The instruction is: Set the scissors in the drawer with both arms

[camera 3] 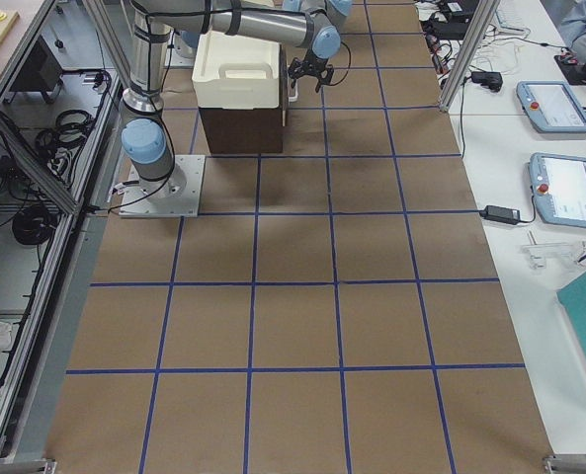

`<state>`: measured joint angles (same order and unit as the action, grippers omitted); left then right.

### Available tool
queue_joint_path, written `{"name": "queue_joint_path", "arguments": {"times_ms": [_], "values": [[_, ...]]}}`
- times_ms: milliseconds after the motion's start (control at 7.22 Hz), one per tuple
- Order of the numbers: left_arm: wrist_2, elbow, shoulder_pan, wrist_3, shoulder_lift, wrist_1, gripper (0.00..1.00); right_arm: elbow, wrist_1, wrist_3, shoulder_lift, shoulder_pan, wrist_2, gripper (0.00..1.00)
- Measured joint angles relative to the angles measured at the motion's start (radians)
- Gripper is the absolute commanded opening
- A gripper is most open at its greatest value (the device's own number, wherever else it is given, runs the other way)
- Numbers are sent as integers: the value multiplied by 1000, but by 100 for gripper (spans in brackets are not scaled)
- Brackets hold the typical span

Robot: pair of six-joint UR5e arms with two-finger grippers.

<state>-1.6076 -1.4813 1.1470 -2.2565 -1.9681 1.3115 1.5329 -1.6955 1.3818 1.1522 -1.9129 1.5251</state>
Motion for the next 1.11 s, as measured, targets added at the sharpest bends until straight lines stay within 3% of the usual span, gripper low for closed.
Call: {"name": "queue_joint_path", "arguments": {"times_ms": [554, 1108], "values": [[3, 0, -1, -3, -4, 0, 0, -6, -149, 48, -30, 1, 2, 100], [2, -1, -2, -3, -4, 0, 0, -34, -188, 64, -55, 12, 4, 100]]}}
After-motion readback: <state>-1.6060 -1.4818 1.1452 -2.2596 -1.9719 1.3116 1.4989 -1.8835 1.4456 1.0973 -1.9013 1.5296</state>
